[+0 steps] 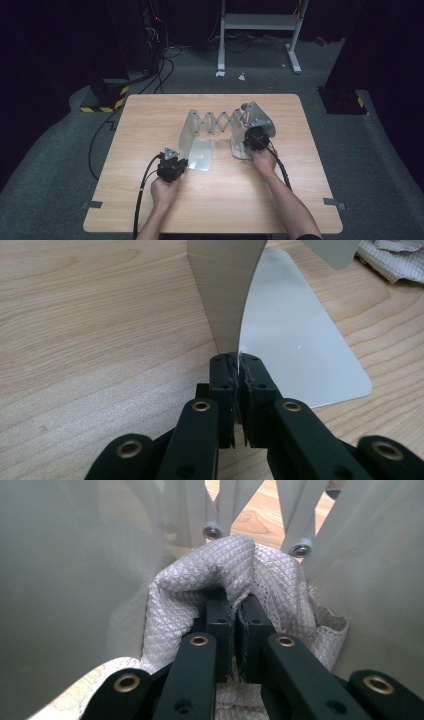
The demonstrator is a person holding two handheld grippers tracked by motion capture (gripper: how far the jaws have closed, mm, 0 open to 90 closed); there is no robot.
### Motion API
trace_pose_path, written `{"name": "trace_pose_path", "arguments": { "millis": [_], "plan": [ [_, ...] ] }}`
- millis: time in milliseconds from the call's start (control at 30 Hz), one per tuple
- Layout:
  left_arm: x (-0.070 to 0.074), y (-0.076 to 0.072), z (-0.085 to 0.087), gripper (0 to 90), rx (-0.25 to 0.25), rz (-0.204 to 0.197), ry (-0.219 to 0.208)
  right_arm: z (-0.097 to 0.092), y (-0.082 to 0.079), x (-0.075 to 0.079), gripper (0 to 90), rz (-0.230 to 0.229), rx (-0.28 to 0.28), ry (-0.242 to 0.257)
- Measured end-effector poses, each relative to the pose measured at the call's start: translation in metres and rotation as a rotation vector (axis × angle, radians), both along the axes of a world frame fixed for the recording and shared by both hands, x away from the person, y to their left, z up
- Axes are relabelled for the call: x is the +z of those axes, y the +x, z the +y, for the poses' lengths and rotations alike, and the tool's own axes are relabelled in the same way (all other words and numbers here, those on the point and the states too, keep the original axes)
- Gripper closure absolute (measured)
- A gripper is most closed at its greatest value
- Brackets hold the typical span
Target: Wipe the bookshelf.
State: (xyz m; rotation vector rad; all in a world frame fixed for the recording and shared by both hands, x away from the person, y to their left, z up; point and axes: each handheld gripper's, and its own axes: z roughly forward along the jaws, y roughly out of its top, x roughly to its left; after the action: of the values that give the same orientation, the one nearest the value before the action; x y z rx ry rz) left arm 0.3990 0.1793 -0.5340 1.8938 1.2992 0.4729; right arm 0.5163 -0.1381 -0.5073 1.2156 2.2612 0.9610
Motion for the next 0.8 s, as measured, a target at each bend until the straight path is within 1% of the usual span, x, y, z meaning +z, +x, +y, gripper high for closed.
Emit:
{"name": "trace_pose_path", "arguments": {
  "millis": [33, 67, 100, 133, 200, 300, 433, 567, 600, 700, 733, 800],
  "plan": [
    [0.000, 0.000, 0.000, 84.9, 0.000, 0.000, 0.000, -0.001, 0.001, -0.001, 86.9, 0.004, 0.006, 0.005],
    [0.000, 0.000, 0.000, 84.9, 0.000, 0.000, 0.000, -0.001, 0.001, -0.003, 87.0, 0.013, 0.004, -0.005],
    [0.000, 0.000, 0.000, 84.9, 0.000, 0.000, -0.001, -0.002, 0.002, -0.005, 86.9, 0.027, 0.001, -0.004],
    [0.000, 0.000, 0.000, 84.9, 0.001, -0.001, 0.000, -0.004, 0.003, -0.007, 86.9, 0.031, 0.004, -0.004],
    [0.000, 0.000, 0.000, 84.9, 0.002, -0.003, 0.003, -0.007, 0.002, -0.009, 86.9, 0.039, -0.004, 0.008],
    [0.000, 0.000, -0.001, 84.8, 0.002, -0.003, 0.003, -0.007, -0.005, -0.009, 86.9, 0.024, 0.006, -0.020],
    [0.000, 0.000, 0.000, 84.9, 0.000, 0.001, -0.003, -0.015, -0.015, -0.010, 87.0, 0.018, 0.013, -0.017],
    [0.000, 0.000, 0.000, 84.8, 0.000, 0.000, -0.001, -0.021, -0.020, -0.009, 86.9, 0.021, 0.007, -0.020],
    [0.000, 0.000, 0.000, 84.8, 0.000, 0.000, -0.001, -0.023, -0.025, -0.009, 86.9, 0.021, 0.002, -0.027],
    [0.000, 0.000, 0.000, 84.8, 0.000, 0.000, 0.000, -0.022, -0.024, -0.007, 86.9, 0.023, -0.001, -0.026],
    [0.000, 0.000, 0.000, 84.8, 0.000, 0.000, 0.000, -0.020, -0.022, -0.007, 86.8, 0.021, 0.001, -0.025],
    [0.000, 0.000, 0.000, 84.8, 0.001, 0.001, -0.003, -0.017, -0.016, -0.007, 86.8, 0.031, -0.003, -0.011]
  ]
}}
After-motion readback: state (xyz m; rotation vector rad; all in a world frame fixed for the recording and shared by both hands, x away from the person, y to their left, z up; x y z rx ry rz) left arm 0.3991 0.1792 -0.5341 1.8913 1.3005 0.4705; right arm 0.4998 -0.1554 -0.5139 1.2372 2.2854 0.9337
